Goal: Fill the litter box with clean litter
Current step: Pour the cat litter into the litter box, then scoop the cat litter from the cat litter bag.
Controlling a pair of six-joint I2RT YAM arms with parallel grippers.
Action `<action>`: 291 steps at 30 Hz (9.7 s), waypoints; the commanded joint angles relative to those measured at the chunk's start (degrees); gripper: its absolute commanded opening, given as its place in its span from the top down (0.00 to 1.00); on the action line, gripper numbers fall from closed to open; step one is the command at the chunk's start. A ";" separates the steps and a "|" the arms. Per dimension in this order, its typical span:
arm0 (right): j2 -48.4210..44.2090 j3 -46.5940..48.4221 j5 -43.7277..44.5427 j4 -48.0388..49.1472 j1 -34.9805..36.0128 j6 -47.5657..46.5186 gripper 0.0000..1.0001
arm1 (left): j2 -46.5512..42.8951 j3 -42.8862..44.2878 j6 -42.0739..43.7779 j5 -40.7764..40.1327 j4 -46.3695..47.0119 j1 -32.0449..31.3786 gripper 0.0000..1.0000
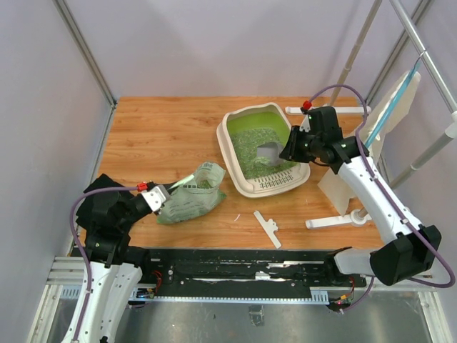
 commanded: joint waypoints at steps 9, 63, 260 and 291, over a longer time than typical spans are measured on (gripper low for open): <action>-0.21 9.45 30.41 -8.94 7.50 -11.76 0.99 | -3.14 2.40 0.09 1.72 10.31 0.31 1.00; 11.88 43.36 -3.00 -29.17 26.23 -13.06 0.99 | -0.78 3.93 1.58 1.83 7.33 0.30 1.00; 9.46 1.40 -43.19 18.24 6.44 22.55 0.99 | 13.03 22.12 17.31 7.01 -6.71 0.27 0.99; 9.60 -10.11 -50.43 32.25 4.19 29.82 0.99 | 11.38 19.73 10.48 9.83 2.92 0.29 0.99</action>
